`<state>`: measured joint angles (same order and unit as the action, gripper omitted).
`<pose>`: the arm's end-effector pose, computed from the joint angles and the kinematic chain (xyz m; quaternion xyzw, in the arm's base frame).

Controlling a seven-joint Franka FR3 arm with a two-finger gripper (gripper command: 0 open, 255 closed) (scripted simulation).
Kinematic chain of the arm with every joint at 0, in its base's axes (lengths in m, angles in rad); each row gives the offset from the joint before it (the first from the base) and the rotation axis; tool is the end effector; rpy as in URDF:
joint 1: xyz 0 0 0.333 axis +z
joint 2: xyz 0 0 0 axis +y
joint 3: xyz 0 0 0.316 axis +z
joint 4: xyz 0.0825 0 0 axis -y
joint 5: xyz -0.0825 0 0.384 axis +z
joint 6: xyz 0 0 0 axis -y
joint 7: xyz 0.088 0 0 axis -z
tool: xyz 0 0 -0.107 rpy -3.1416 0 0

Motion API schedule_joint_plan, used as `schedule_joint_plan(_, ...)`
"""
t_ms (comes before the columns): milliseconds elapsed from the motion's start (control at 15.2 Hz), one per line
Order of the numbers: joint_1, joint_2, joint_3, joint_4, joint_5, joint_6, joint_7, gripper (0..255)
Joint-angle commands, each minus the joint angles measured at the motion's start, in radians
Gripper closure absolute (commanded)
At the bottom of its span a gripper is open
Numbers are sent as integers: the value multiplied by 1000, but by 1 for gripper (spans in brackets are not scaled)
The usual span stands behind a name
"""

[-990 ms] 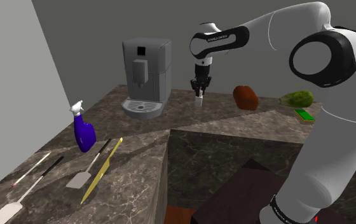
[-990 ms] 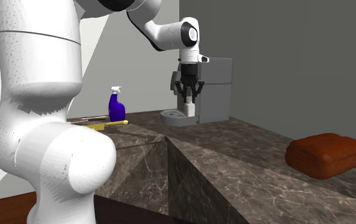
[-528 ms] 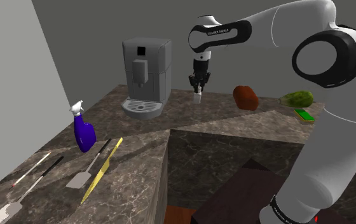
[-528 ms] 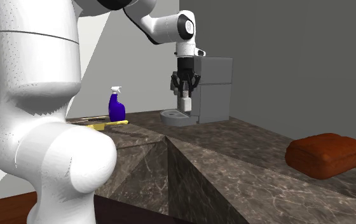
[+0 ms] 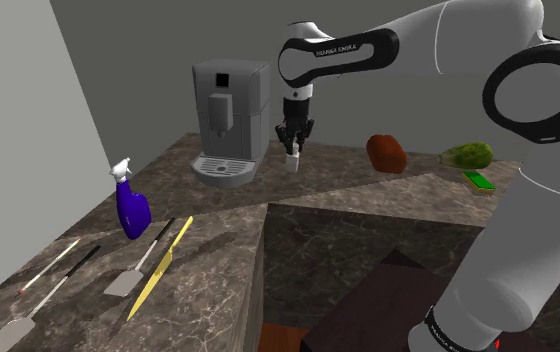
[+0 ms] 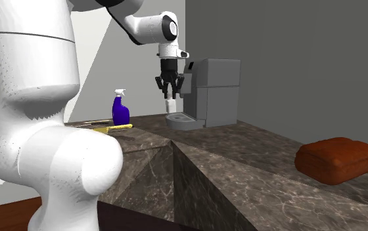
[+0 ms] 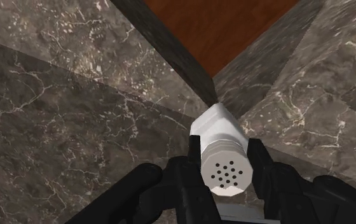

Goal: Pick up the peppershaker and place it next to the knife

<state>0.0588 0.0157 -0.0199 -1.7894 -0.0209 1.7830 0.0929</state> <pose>0.5654 0.0203 0.5299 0.9996 -0.0247 -0.0103 0.0111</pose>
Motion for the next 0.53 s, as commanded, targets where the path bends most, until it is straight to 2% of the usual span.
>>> schedule_joint_plan(0,22,-3,22,-6,1,3,46,255)
schedule_joint_plan(462,105,7,102,8,3,-4,209,255)
